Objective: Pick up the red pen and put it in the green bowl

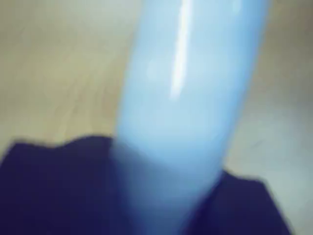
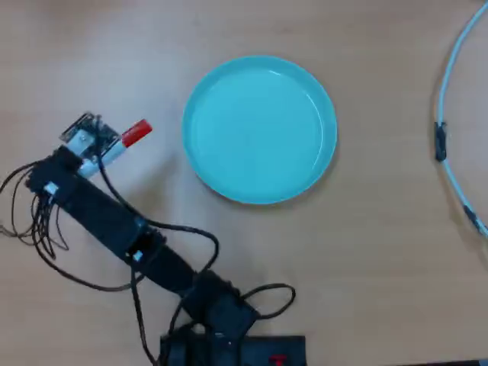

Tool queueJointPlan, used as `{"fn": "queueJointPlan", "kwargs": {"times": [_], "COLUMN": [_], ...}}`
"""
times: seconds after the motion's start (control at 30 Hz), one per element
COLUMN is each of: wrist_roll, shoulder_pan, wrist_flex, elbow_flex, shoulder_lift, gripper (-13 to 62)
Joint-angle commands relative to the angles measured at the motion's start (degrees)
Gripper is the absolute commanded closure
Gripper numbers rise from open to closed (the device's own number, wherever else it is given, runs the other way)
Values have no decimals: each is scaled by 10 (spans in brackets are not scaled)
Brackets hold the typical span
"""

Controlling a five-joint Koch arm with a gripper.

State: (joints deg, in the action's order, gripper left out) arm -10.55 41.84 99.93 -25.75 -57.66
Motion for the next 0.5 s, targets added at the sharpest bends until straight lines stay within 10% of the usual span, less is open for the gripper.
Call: {"fn": "queueJointPlan", "kwargs": {"times": [0.0,0.47], "wrist_roll": [-9,-9], "shoulder_pan": [42,341], "wrist_flex": [40,45], "elbow_flex": [28,-26], "shoulder_lift": [-90,-111], "gripper": [552,552]}}
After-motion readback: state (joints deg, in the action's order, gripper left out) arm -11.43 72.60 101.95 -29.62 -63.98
